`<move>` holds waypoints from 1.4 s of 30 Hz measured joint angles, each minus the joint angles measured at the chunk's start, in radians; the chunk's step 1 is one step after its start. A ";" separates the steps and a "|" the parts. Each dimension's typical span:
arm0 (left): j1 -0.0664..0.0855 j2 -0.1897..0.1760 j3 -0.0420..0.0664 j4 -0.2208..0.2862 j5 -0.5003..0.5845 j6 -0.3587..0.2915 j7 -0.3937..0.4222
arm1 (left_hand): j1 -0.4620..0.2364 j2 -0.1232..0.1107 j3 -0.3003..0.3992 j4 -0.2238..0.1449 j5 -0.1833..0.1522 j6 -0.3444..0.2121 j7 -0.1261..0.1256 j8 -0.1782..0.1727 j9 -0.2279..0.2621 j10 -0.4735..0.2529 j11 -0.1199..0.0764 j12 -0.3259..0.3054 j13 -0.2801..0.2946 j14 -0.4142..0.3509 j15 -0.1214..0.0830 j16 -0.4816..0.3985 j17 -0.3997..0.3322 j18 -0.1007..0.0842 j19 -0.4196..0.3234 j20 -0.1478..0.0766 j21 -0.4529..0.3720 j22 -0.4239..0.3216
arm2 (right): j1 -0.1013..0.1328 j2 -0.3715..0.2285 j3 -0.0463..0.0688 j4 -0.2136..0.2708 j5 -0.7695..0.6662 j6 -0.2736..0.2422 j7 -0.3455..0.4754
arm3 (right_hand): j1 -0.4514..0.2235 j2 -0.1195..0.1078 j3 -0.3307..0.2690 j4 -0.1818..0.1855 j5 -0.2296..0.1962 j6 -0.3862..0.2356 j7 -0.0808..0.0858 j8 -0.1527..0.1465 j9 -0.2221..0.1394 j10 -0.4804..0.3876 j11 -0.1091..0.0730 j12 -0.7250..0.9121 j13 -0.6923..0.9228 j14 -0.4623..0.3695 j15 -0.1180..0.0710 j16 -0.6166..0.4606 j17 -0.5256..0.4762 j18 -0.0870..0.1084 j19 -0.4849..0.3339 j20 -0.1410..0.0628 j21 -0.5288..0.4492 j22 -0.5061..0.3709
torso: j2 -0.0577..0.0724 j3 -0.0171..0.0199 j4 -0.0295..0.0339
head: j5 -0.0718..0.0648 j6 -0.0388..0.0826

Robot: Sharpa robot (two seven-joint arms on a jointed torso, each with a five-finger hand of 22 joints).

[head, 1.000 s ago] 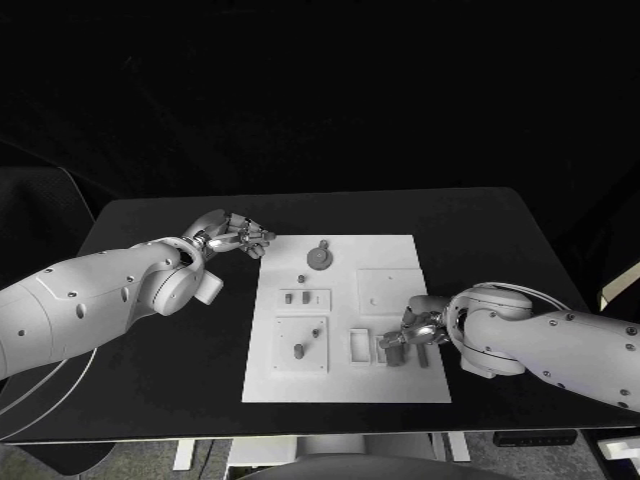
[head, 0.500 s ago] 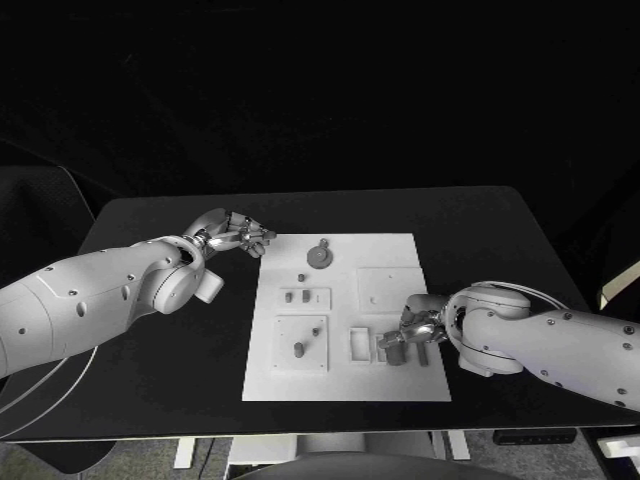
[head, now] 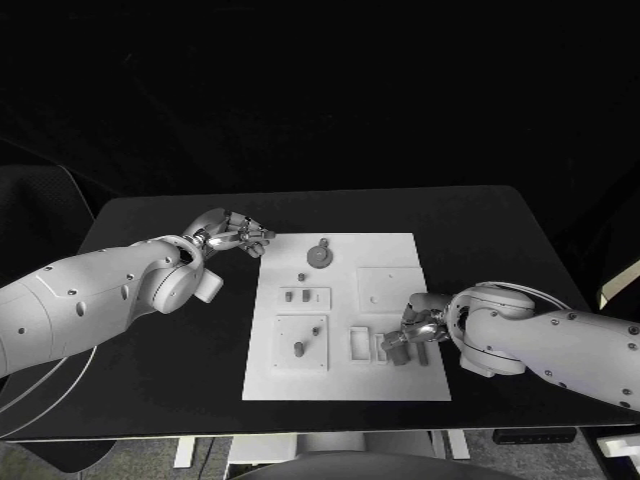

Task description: Assemble the parts on the task board

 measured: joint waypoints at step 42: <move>0.000 0.002 0.000 -0.002 0.000 0.005 -0.007 | -0.004 -0.004 -0.002 0.002 0.000 0.000 0.000 0.000 0.000 0.000 0.000 -0.004 0.000 0.000 0.000 -0.004 -0.002 0.000 0.000 0.000 0.000 0.000 | 0.065 0.097 -0.011 -0.018 0.372 -0.141 -0.024 | 0.014 0.002 -0.001 -0.002 -0.004 0.006 -0.006 0.004 0.010 0.000 0.000 0.000 0.001 0.002 0.002 0.000 0.001 -0.001 0.004 0.000 0.000 0.003 | 0.000 -0.0014 0.0000 | 0.005 -0.002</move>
